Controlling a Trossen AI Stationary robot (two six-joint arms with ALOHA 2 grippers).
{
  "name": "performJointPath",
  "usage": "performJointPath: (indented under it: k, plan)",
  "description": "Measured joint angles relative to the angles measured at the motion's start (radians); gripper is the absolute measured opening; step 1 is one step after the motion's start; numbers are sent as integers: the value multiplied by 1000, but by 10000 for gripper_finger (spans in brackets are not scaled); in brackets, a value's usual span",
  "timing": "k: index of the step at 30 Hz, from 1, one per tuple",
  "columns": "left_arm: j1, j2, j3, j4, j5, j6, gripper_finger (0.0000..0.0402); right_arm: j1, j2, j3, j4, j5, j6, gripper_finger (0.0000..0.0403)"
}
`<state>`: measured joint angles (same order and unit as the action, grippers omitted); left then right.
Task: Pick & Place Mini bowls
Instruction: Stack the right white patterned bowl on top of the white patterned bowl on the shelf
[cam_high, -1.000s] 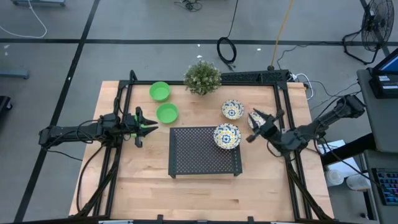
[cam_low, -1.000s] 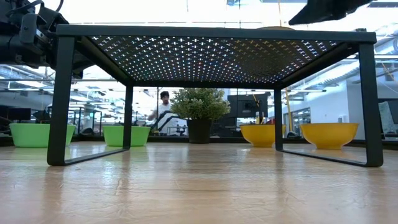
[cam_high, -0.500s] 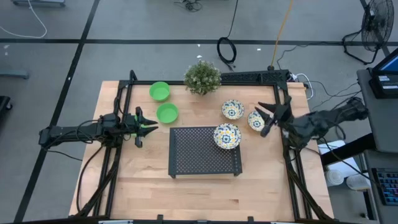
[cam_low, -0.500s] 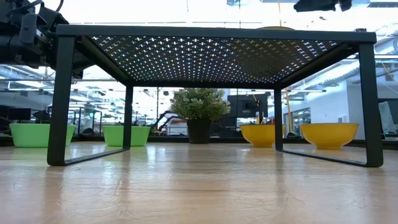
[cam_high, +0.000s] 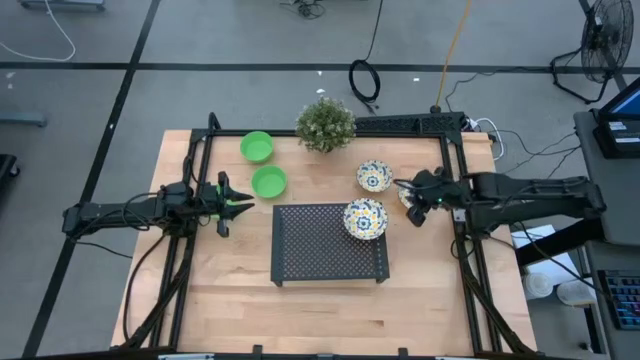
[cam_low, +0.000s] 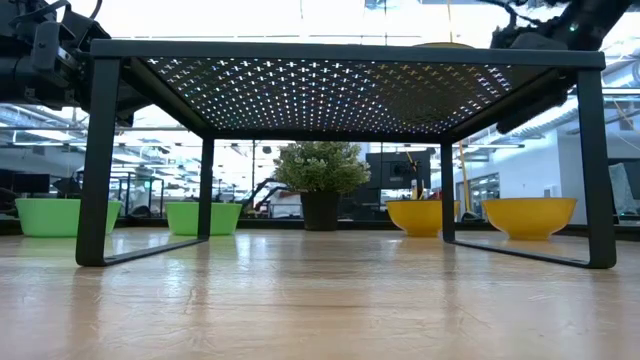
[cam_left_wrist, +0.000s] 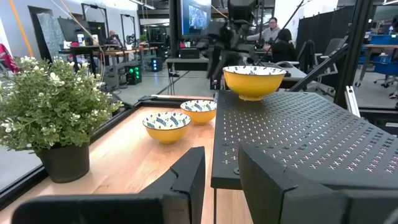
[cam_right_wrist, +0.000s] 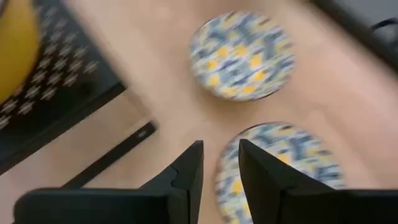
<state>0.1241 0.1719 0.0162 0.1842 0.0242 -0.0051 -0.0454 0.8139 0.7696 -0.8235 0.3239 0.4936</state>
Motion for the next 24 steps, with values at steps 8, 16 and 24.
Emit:
performJointPath:
  k: [8, 16, 24]
  plan:
    - [0, 0, 0, 0, 0, 0, 99, 14, 28, -113, 21, -39, 80, 93]
    - [0, 0, 0, 0, 0, 0, 99, 14, 28, -195, 95, -39, 99, 93]
    - [0, 0, 0, 0, 0, 0, 99, 14, 44, -195, 109, 11, 88, 90]
